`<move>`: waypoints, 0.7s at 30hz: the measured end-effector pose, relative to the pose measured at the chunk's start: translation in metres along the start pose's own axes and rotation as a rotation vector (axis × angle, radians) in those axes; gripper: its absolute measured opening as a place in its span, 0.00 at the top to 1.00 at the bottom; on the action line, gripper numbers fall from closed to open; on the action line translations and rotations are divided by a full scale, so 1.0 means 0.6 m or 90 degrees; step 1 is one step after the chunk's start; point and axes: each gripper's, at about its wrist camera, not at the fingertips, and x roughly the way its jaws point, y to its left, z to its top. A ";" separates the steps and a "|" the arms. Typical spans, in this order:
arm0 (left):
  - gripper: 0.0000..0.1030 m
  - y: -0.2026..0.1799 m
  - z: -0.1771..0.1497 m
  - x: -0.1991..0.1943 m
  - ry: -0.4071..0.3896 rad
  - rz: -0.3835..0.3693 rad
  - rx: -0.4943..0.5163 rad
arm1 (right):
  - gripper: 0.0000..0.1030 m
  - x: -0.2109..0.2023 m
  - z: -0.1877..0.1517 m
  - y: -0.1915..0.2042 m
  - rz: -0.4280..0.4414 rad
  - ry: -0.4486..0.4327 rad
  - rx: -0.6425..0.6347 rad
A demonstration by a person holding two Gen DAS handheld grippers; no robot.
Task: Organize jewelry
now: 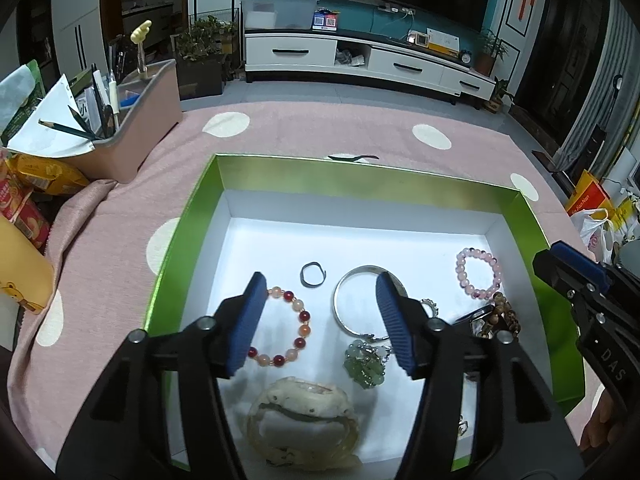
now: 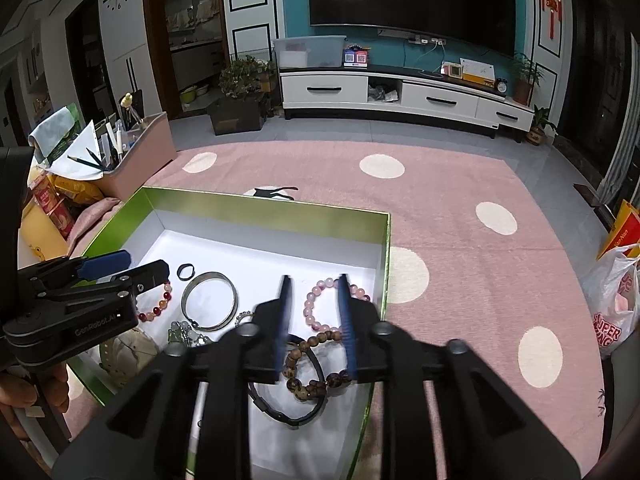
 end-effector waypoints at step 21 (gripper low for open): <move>0.05 0.000 0.007 -0.101 -0.048 0.065 0.021 | 0.04 -0.068 0.011 0.027 -0.012 -0.006 0.002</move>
